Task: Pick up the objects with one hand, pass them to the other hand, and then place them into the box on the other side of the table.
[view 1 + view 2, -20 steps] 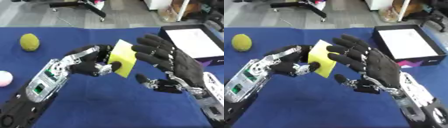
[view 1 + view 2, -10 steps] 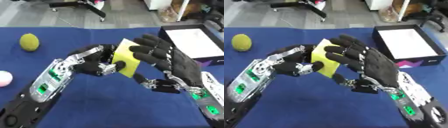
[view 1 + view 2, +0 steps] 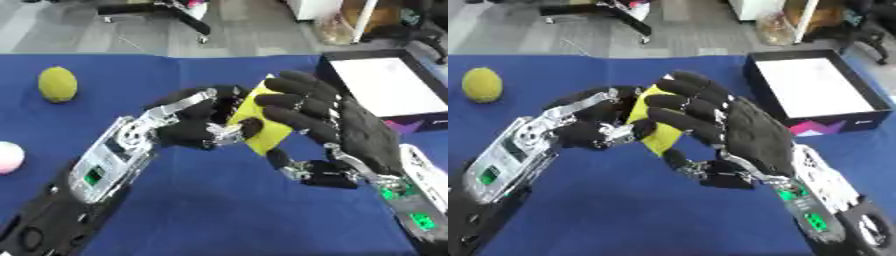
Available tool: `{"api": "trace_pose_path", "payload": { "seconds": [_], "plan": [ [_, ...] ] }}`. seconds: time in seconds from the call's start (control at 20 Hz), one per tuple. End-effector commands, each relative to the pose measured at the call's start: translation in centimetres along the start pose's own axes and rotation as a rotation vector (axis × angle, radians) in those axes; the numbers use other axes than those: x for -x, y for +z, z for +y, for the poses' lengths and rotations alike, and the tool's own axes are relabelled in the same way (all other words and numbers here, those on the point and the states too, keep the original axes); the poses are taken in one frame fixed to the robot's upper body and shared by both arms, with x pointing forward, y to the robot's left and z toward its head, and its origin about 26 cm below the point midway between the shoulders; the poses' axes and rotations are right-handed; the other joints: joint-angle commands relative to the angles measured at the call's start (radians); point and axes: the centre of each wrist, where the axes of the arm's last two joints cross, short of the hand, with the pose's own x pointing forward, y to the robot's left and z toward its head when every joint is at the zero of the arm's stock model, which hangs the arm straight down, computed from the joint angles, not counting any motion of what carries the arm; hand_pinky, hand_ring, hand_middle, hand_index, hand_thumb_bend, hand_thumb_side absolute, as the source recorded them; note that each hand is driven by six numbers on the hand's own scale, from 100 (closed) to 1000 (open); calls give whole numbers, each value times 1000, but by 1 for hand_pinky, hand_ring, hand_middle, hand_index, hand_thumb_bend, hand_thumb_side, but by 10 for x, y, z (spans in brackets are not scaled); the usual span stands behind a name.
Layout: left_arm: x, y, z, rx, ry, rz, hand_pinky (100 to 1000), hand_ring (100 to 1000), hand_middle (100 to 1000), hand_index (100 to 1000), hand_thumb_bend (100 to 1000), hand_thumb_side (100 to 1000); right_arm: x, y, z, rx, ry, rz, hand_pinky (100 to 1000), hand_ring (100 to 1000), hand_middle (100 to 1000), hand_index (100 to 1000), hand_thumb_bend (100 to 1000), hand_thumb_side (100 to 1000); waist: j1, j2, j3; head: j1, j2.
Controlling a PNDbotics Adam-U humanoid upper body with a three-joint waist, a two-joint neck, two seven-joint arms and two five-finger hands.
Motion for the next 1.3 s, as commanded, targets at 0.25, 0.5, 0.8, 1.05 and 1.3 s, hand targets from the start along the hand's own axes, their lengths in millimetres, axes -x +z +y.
{"api": "trace_pose_path", "payload": {
  "seconds": [0.25,0.5,0.8,1.05,1.3],
  "plan": [
    [-16,-8,-5,22,-8,-55,711,577,515,619,256,441,0,-7,-6,9,22,-15,974,957,876,1000,154,100,1,-14,-2,-1,1],
    [-16,-6,-4,10,-8,-56,711,577,515,618,251,437,0,-6,-6,12,20,-11,971,954,874,1000,163,100,0,-14,-2,-1,-1],
    [-16,-4,-1,-10,-4,-60,710,575,513,616,248,430,0,-6,-7,23,18,-9,965,947,874,1000,178,100,0,-15,-1,-2,-2],
    [-12,1,7,-85,21,-71,709,574,511,615,248,422,1,-6,-8,50,21,6,964,949,878,1000,252,100,0,-14,-1,-2,-4],
    [-7,5,10,-124,42,-77,708,573,511,615,246,419,3,-5,-10,70,36,36,965,952,876,1000,353,100,0,-14,-2,-3,-4]
  ]
}}
